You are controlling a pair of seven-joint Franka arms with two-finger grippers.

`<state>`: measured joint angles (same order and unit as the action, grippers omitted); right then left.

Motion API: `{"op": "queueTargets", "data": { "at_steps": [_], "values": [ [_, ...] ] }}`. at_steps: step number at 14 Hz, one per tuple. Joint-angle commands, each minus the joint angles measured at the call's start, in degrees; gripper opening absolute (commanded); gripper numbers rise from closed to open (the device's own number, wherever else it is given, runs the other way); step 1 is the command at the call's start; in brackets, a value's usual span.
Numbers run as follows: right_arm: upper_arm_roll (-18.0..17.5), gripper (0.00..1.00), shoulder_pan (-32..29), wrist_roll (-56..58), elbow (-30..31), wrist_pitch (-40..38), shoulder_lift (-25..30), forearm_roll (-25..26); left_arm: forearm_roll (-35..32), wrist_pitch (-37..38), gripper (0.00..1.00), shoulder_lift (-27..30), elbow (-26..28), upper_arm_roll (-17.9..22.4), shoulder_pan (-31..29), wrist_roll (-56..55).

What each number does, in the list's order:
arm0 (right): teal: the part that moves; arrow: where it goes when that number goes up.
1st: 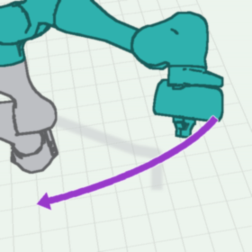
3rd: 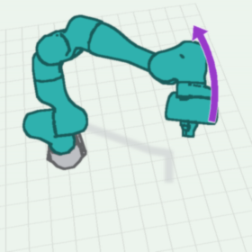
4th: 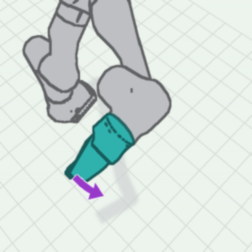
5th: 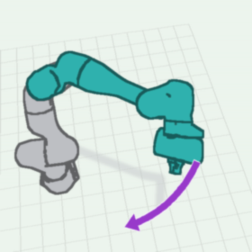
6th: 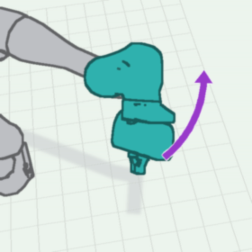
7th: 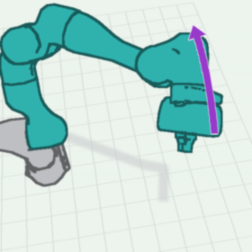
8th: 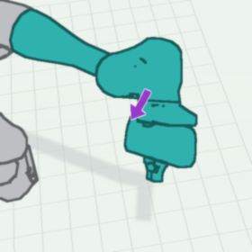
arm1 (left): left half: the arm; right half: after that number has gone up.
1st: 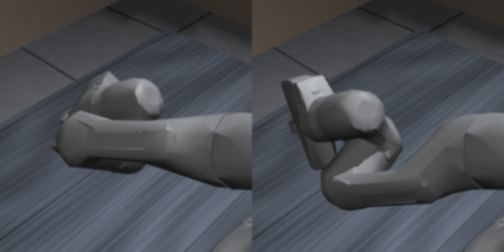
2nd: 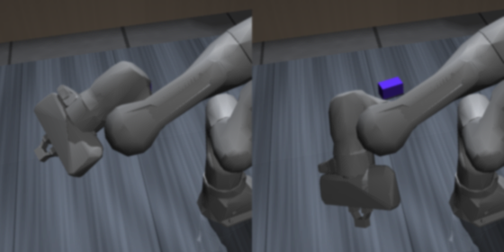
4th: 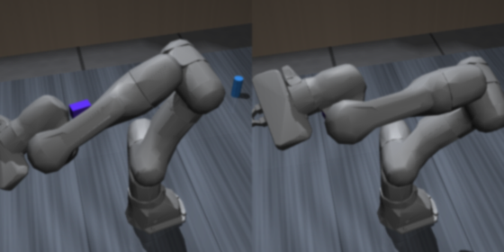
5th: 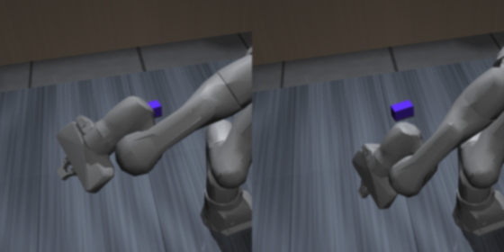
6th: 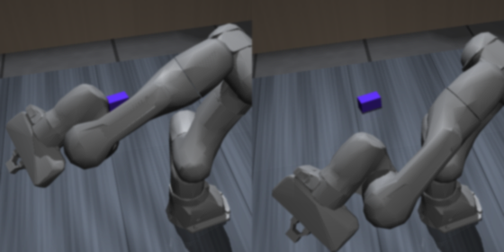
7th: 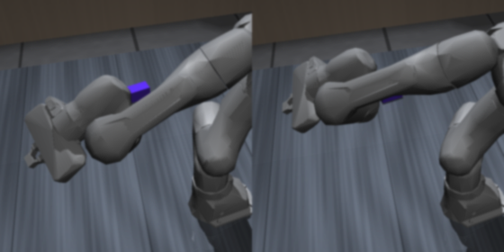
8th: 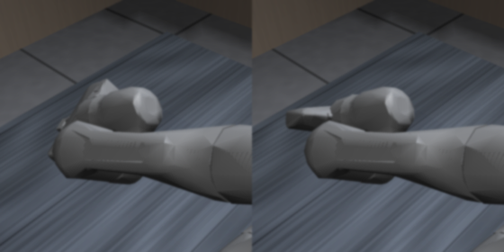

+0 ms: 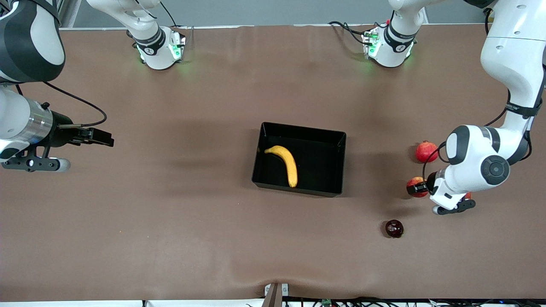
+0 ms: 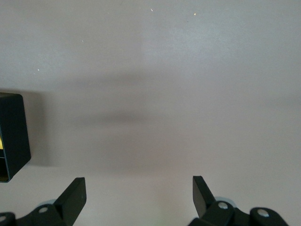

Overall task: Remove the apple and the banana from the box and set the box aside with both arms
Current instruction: 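Lower the apple onto the table beside the mango and open the left gripper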

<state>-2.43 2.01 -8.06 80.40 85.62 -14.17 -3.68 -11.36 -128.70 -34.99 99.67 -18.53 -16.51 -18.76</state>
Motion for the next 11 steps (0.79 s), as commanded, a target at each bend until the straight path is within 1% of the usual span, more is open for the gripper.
{"op": "queueTargets", "data": {
  "at_steps": [1, 6, 8, 9, 10, 11],
  "values": [
    [0.1, 1.00, 0.2, -0.6, -1.6, -0.7, -0.9, -0.4, -0.8, -2.4, 0.00, 0.3, 0.6, 0.0, -1.8, 3.3],
    [0.1, 1.00, 0.2, -0.6, -1.6, -0.7, -0.9, -0.4, -0.8, -4.6, 0.00, -1.6, 0.6, 0.2, -4.3, 6.6],
    [0.1, 1.00, 0.2, -0.6, -1.6, -0.6, -0.9, -0.4, -0.8, -5.1, 0.00, -2.5, 0.7, 0.1, -4.4, 6.6],
    [0.1, 1.00, 0.2, -0.6, -1.6, -0.7, -0.9, -0.4, -0.8, -5.1, 0.09, -2.5, 0.7, 0.1, -4.4, 6.6],
    [0.1, 1.00, 0.2, -0.6, -1.6, -0.6, -0.9, -0.4, -0.8, -5.1, 0.47, -2.5, 0.6, 0.1, -4.4, 6.7],
    [0.1, 1.00, 0.2, -0.6, -1.6, -0.6, -1.1, -0.4, -0.8, -5.1, 0.99, -2.4, 0.3, 0.1, -4.1, 6.7]
  ]
}}
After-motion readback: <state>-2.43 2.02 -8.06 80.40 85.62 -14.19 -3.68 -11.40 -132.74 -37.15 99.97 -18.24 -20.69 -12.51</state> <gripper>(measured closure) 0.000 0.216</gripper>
